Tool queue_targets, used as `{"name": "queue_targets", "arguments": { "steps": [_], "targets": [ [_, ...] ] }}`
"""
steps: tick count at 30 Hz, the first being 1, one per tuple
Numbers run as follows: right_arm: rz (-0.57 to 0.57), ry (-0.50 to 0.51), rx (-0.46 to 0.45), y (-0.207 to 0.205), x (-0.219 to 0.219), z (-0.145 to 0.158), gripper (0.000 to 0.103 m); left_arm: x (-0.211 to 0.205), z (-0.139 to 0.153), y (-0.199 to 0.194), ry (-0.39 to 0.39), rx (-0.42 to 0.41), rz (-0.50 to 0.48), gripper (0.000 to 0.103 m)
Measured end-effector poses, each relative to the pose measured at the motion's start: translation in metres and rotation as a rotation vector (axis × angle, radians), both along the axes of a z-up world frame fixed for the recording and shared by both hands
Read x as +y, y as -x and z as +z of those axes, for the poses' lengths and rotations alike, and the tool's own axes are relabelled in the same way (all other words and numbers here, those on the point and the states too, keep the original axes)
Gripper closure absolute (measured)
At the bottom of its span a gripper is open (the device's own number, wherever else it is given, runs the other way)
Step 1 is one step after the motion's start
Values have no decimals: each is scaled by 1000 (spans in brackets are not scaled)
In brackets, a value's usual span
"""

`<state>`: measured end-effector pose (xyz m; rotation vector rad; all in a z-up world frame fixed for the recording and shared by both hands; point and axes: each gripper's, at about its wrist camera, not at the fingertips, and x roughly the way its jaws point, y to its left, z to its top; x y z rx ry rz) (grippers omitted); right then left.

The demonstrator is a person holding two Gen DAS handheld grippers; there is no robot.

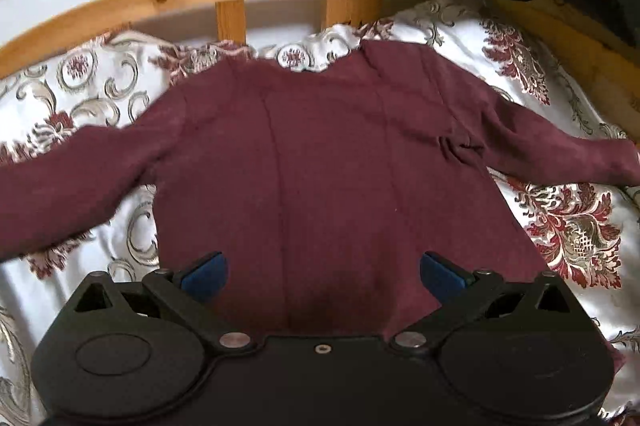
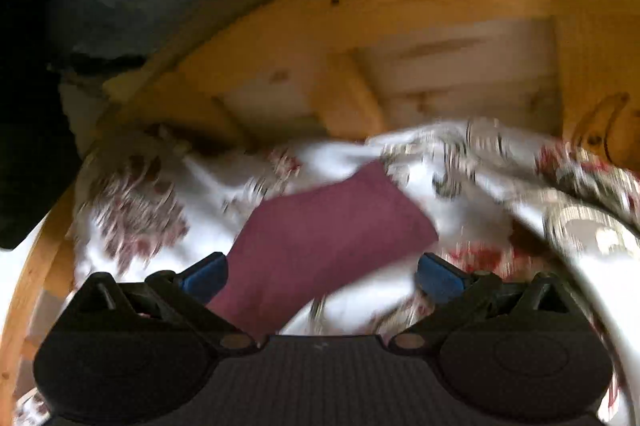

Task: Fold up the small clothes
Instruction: 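Reach the right tool to the shirt's sleeve cuff and close on it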

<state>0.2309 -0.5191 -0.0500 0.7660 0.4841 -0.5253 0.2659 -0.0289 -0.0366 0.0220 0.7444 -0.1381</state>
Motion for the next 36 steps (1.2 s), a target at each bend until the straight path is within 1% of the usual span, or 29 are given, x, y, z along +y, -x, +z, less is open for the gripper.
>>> {"name": "queue_targets", "arguments": {
  "steps": [2, 5, 6, 8, 11, 13, 14, 15, 16, 17, 18, 19, 20, 21, 22, 23, 25, 28, 31, 32, 34, 36],
  "targets": [
    [-42, 32, 29, -8, -7, -7, 0, 0, -5, -1, -3, 9, -6, 1],
    [-64, -14, 104, -24, -19, -29, 0, -1, -11, -3, 11, 54, -22, 1],
    [-66, -2, 124, -30, -20, -32, 0, -1, -12, -4, 21, 69, -25, 1],
    [-78, 20, 123, -34, -19, -34, 0, 0, -14, -4, 36, 89, -30, 1],
    [-85, 19, 81, -33, -17, -36, 2, 0, -14, -2, 33, 93, -30, 1],
    [-81, 7, 63, -31, -17, -36, 13, 0, -13, -1, 24, 88, -21, 1],
    [-76, -3, 51, -31, -18, -35, 17, 0, -12, -1, 23, 87, -18, 1],
    [-73, -17, 33, -28, -19, -33, 26, 1, -12, 0, 25, 86, -15, 1],
    [-77, -29, 19, -25, -20, -32, 37, 1, -11, 0, 27, 86, -11, 1],
    [-84, -41, 8, -22, -20, -32, 45, 2, -11, 0, 27, 86, -10, 1],
    [-87, -53, 2, -21, -20, -31, 62, 2, -10, 0, 25, 85, -9, 1],
    [-89, -67, -10, -20, -20, -30, 69, 2, -10, 0, 21, 82, -9, 1],
    [-90, -73, -23, -18, -19, -29, 72, 2, -10, 0, 17, 79, -6, 1],
    [-89, -68, -35, -17, -17, -28, 80, 3, -9, 0, 13, 76, -3, 1],
    [-84, -49, -45, -16, -14, -25, 84, 4, -8, 0, 11, 72, 2, 1],
    [-77, -21, -53, -15, -9, -21, 86, 5, -7, 1, 11, 67, 8, 1],
    [-49, 67, -72, -11, 8, -8, 87, 8, -3, 1, 15, 55, 28, 1],
    [28, 245, -113, -8, 43, 12, 87, 16, 6, 2, 7, 29, 82, 1],
    [151, 481, -164, -10, 95, 32, 87, 25, 14, 6, -37, -1, 151, 1],
    [192, 543, -182, -10, 112, 37, 87, 27, 15, 7, -44, -8, 168, 1],
    [293, 655, -226, -10, 149, 43, 87, 35, 18, 7, -39, -14, 199, 1],
    [400, 746, -270, -7, 184, 45, 87, 42, 21, 5, -12, -14, 220, 1]
  ]
}}
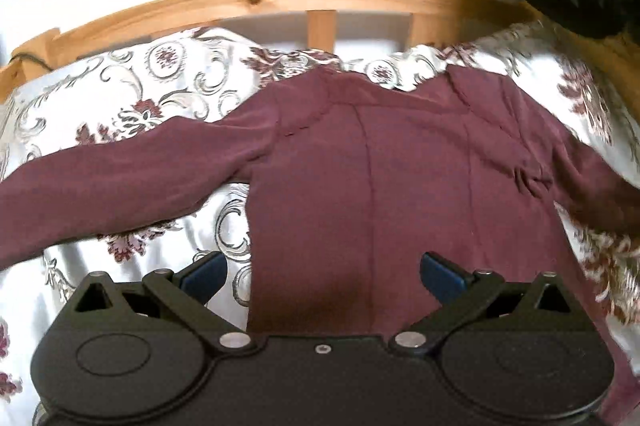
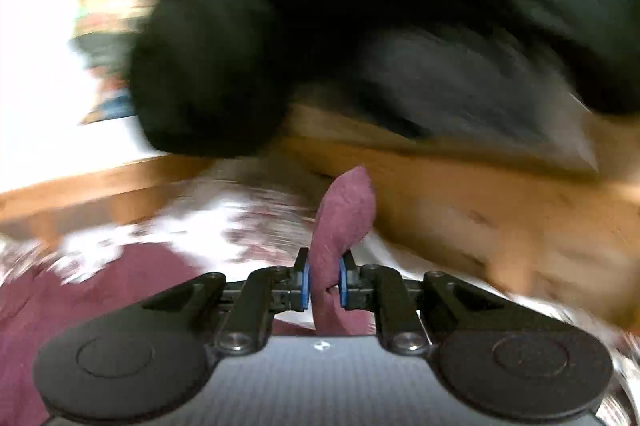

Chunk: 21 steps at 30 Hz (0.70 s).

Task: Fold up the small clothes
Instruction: 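Reach the right tool to the shirt's sleeve cuff and close on it, then carry the sleeve across the shirt body with the right tool and release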

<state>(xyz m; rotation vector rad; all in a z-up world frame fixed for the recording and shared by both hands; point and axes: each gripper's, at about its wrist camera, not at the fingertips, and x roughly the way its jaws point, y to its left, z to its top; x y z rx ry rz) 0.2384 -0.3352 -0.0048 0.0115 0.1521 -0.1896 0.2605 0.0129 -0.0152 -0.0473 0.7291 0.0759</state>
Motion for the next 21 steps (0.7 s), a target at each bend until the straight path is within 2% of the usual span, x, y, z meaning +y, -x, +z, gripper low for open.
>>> {"name": "queue_targets", "arguments": {
  "steps": [4, 7, 12, 16, 20, 21],
  "targets": [
    [227, 169, 0, 6, 71, -7, 88, 11, 5, 1, 47, -18, 44, 1],
    [407, 211, 69, 10, 113, -22, 88, 17, 6, 2, 53, -31, 84, 1],
    [625, 329, 153, 28, 162, -47, 88, 22, 9, 5, 31, -63, 133, 1],
    [745, 403, 190, 47, 183, -66, 88, 23, 10, 5, 36, -67, 134, 1],
    [810, 445, 239, 48, 194, -81, 87, 22, 8, 4, 28, -59, 127, 1],
    [822, 448, 254, 49, 195, -83, 84, 22, 8, 4, 28, -58, 127, 1]
  ]
}}
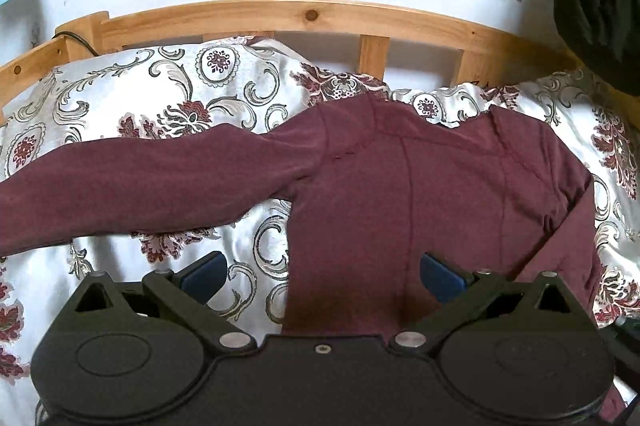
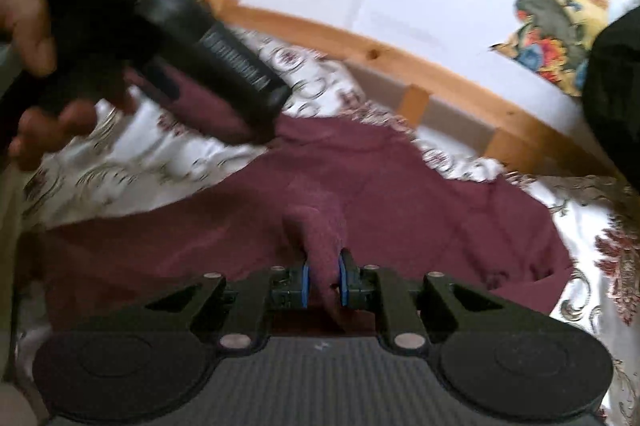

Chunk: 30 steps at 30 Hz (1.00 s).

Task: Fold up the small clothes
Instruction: 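Carry the sleeve across the shirt body with the right tool and release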

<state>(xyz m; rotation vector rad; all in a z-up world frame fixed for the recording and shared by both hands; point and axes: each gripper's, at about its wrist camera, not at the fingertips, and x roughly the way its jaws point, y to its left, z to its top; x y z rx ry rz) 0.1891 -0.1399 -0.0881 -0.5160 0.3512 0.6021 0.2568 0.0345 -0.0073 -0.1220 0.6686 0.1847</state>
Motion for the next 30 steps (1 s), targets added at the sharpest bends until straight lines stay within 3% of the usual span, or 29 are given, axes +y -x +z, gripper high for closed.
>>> {"name": "queue_targets", "arguments": {
  "steps": [2, 4, 7, 10, 12, 17, 20, 25, 29, 30],
  "targets": [
    [20, -1, 39, -4, -4, -4, 75, 1, -2, -1, 4, -1, -5, 1],
    [38, -8, 77, -6, -9, -4, 52, 2, -4, -3, 6, 3, -8, 1],
    [65, -23, 116, -6, -16, 0, 32, 3, -9, -6, 21, 21, -11, 1],
    [16, -64, 121, -11, -32, 13, 20, 0, -13, -10, 31, 37, -28, 1],
    [-53, -119, 121, -20, -47, 22, 16, -3, -16, -12, 35, 53, -45, 1],
    [-342, -292, 158, -68, -97, 34, 16, -24, -26, -19, 43, 147, -140, 1],
    [-478, -411, 195, -104, -127, 31, 18, -39, -36, -18, -16, 192, -191, 1],
    [-580, -429, 179, -155, -156, 20, 48, -57, -52, -20, -114, 260, -242, 1],
    [-613, -531, 195, -192, -173, 12, 57, -66, -59, -22, -144, 272, -276, 1],
    [-614, -545, 204, -200, -176, 11, 65, -69, -60, -22, -153, 270, -283, 1]
  ]
}}
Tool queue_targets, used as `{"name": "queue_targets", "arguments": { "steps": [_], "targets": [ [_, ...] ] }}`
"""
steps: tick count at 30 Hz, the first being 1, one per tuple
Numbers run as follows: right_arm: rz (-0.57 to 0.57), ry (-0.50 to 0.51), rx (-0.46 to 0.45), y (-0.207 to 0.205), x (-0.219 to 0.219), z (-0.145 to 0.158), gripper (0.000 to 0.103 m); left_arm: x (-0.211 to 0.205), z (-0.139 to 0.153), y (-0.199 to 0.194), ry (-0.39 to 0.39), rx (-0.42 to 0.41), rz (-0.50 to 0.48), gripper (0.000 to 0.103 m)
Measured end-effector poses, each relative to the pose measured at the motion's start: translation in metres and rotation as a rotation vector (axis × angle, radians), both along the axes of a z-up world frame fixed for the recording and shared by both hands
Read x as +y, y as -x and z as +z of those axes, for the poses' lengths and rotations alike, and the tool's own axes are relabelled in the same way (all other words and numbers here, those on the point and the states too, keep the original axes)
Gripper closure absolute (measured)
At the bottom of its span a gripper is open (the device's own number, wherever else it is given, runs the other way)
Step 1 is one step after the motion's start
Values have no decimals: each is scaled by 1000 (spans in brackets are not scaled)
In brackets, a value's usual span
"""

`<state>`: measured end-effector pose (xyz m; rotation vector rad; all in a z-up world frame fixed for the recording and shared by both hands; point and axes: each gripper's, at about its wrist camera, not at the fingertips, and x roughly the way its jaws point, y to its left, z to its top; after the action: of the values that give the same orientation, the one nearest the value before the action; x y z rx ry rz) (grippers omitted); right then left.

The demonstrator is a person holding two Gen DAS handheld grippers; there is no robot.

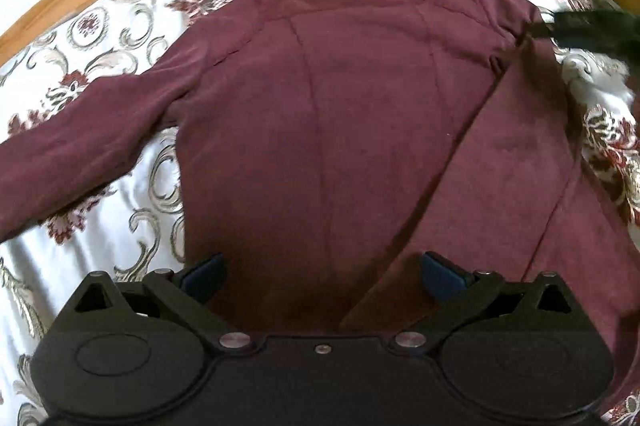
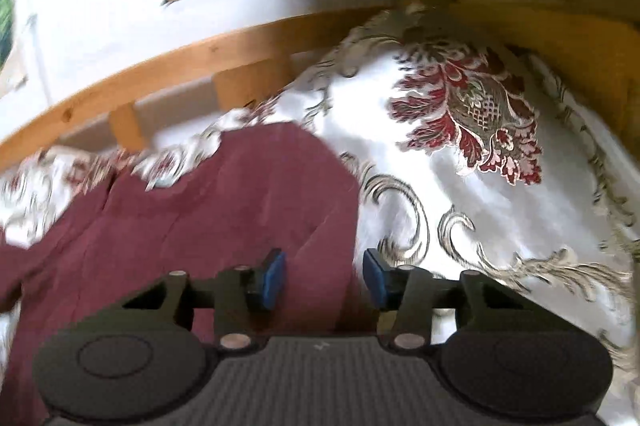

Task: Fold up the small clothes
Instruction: 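Carry the sleeve across the shirt body with the right tool and release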

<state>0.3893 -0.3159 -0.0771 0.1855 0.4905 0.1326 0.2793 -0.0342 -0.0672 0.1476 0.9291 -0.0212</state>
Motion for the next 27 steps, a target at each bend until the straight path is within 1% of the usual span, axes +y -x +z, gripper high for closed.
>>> {"name": "queue_targets", "arguments": {
  "steps": [1, 3, 5, 7, 9, 11, 14, 16, 17, 19, 20, 21, 22, 24, 26, 27],
  "targets": [
    [0, -7, 4, -6, -2, -2, 80, -2, -1, -1, -11, -3, -8, 1],
    [-1, -13, -8, -13, -6, 0, 94, -7, -3, -1, -35, -12, -25, 1],
    [-13, -7, -52, -10, -8, 7, 96, -10, -5, -1, -56, -21, -39, 1],
    [-35, 24, -97, -9, -10, 16, 96, -14, -9, -2, -73, -29, -56, 1],
    [-47, 41, -106, -12, -13, 20, 96, -18, -15, -6, -101, -26, -67, 1],
    [-57, 49, -91, -16, -14, 15, 96, -23, -21, -11, -127, -9, -82, 1],
    [-55, 49, -45, -15, -16, 8, 87, -23, -26, -12, -131, 4, -81, 1],
    [-56, 76, -44, -7, -15, 9, 69, -19, -26, -13, -117, 8, -73, 1],
    [-55, 89, -42, -3, -15, 10, 64, -17, -25, -13, -107, 14, -66, 1],
    [-49, 120, -27, 6, -15, 13, 51, -14, -25, -14, -88, 23, -53, 1],
    [-38, 143, -12, 11, -14, 12, 49, -13, -24, -14, -80, 27, -49, 1],
    [-29, 174, 2, 16, -12, 11, 43, -12, -24, -14, -75, 29, -47, 1],
    [-26, 208, 12, 21, -11, 10, 41, -12, -24, -14, -72, 31, -46, 1],
    [-21, 289, 43, 30, -6, 3, 39, -11, -23, -14, -72, 32, -46, 1],
    [-22, 344, 73, 34, -1, -4, 36, -12, -22, -13, -78, 29, -49, 1],
    [-22, 367, 82, 35, 1, -7, 33, -13, -22, -13, -80, 28, -49, 1]
  ]
}}
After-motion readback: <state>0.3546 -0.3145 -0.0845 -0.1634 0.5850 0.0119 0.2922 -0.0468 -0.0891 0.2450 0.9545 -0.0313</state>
